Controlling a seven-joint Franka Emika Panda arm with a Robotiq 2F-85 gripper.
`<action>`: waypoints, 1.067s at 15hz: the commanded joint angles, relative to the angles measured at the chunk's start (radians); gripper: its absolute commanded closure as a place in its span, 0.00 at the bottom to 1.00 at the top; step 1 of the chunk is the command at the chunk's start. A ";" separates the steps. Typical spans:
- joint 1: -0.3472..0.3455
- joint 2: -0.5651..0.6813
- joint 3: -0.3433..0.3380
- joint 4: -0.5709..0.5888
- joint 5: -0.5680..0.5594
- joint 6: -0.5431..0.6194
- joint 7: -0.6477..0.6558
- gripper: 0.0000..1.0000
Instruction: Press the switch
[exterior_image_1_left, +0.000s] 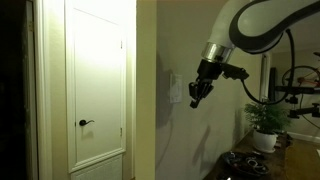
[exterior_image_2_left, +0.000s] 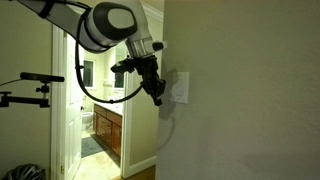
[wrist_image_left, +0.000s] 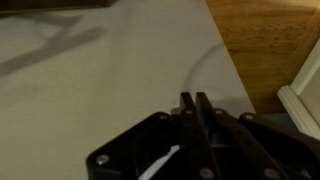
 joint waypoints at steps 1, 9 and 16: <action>0.009 -0.097 -0.004 -0.073 0.024 -0.146 -0.040 0.59; 0.010 -0.130 -0.009 -0.101 0.087 -0.348 -0.068 0.07; 0.006 -0.082 -0.003 -0.069 0.074 -0.355 -0.053 0.00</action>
